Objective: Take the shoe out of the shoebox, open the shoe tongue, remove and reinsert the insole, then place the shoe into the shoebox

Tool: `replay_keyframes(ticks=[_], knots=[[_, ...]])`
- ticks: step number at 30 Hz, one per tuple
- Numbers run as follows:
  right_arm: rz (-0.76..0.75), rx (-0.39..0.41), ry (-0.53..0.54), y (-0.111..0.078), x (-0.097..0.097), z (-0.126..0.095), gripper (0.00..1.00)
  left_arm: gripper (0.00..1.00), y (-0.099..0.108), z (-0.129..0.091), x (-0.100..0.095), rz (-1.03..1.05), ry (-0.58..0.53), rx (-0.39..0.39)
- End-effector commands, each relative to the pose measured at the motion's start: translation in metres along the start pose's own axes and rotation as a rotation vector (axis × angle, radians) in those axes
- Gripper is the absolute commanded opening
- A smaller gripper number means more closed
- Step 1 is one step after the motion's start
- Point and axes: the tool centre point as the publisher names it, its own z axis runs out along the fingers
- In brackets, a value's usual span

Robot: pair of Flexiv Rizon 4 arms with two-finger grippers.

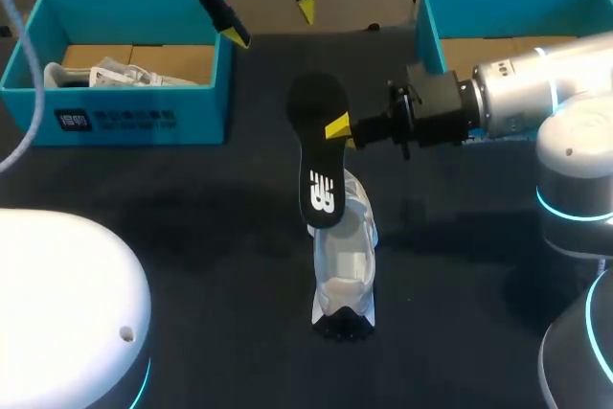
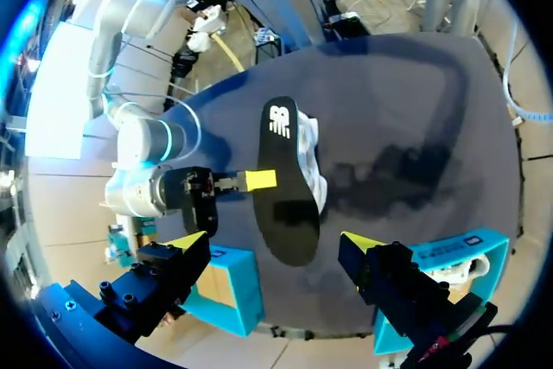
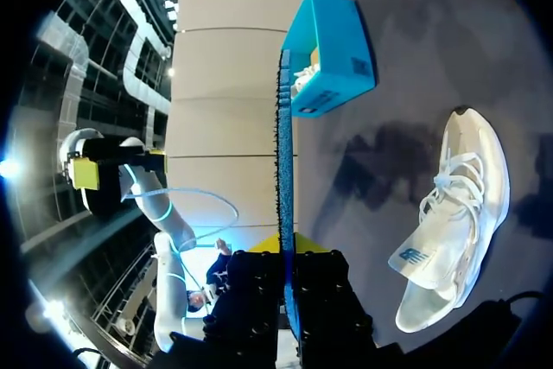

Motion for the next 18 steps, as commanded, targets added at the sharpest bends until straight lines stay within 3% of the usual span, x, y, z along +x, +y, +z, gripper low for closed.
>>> replay_keyframes(ticks=[1,18], knots=[[0.001,-0.001,-0.001,0.0,0.0,0.002,0.0,1.0,0.003,0.003,-0.01,-0.009,0.265,0.002],[0.001,-0.001,-0.001,0.0,0.0,0.002,0.0,1.0,0.011,0.023,-0.043,0.008,0.385,0.032]])
